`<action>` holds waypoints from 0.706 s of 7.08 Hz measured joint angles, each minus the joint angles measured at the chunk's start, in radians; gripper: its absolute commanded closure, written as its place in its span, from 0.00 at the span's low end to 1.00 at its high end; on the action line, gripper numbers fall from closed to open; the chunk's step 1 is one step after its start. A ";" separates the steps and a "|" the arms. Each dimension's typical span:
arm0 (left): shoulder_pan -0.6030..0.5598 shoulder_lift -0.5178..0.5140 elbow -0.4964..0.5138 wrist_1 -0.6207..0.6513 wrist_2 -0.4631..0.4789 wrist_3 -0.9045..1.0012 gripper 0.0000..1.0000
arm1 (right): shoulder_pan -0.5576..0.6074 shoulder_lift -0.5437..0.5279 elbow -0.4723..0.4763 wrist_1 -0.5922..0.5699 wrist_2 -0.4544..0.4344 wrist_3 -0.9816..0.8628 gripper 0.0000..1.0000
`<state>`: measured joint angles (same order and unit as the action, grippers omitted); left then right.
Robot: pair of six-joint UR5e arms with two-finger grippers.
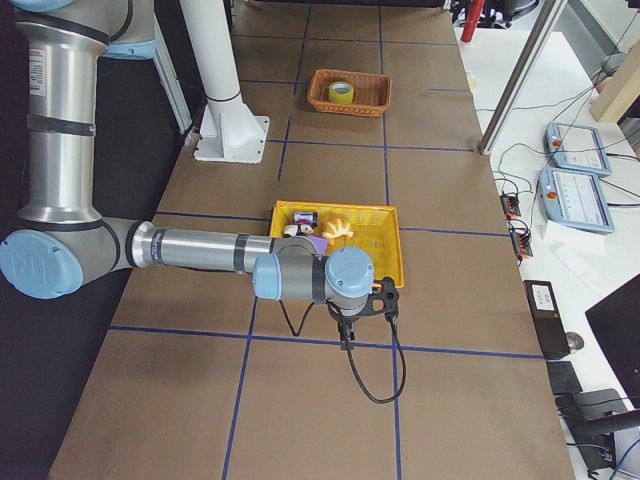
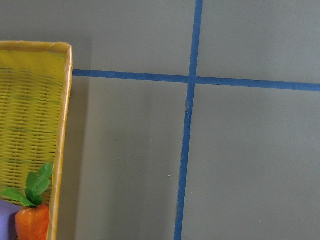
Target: Move tape to another basket
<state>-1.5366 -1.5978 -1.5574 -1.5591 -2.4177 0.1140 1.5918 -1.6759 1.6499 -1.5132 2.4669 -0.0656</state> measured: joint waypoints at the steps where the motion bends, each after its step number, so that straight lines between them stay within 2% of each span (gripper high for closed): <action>1: -0.006 0.007 0.000 -0.002 0.005 0.000 0.00 | 0.000 0.000 0.000 0.000 -0.001 0.007 0.00; 5: -0.034 0.014 0.009 0.001 0.009 -0.005 0.00 | 0.001 0.001 0.000 0.001 -0.002 0.013 0.00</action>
<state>-1.5702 -1.5837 -1.5485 -1.5578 -2.4084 0.1092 1.5933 -1.6746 1.6502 -1.5125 2.4651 -0.0526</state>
